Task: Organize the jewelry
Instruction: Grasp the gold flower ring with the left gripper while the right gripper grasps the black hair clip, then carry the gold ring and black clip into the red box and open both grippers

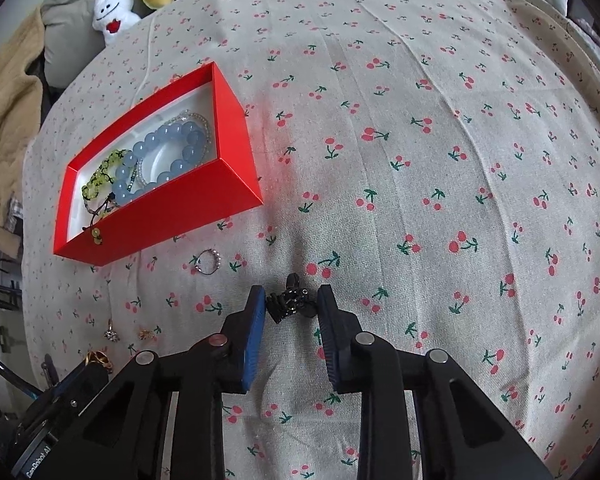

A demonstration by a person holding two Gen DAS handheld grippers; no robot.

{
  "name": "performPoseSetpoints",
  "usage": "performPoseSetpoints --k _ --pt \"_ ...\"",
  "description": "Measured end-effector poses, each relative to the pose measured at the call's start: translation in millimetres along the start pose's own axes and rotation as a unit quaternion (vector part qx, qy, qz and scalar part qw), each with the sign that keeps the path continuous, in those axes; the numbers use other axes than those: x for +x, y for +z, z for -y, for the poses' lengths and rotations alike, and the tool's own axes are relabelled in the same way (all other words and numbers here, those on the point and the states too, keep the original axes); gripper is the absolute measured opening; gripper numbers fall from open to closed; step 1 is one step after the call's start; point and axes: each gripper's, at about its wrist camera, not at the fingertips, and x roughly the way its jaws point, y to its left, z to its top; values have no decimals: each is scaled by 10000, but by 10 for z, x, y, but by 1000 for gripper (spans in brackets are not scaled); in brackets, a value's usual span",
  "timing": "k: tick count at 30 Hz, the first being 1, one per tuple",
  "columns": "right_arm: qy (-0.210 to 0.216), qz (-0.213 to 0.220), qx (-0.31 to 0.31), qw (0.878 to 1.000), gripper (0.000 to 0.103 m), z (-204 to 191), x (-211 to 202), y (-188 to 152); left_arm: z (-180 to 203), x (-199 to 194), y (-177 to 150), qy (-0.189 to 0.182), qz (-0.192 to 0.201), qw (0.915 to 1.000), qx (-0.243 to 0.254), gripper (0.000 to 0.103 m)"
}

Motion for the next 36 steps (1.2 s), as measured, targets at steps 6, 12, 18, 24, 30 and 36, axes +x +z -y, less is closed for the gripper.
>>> performPoseSetpoints --k 6,12,18,24,30,36 --pt "183 164 -38 9997 28 -23 -198 -8 20 -122 26 -88 97 9999 53 28" --pt "400 466 -66 9981 28 -70 -451 13 13 -331 84 -177 390 9990 155 28" --pt "556 647 -185 9962 28 -131 -558 49 21 -509 202 -397 755 9961 241 28" --pt "742 716 -382 9939 28 -254 -540 136 59 -493 406 -525 1013 9929 331 28" --pt "908 776 -621 9909 28 -406 -471 277 98 -364 582 -602 1052 9919 384 28" --pt "976 829 -785 9887 28 -503 -360 441 143 -201 740 -538 1028 9920 495 28"
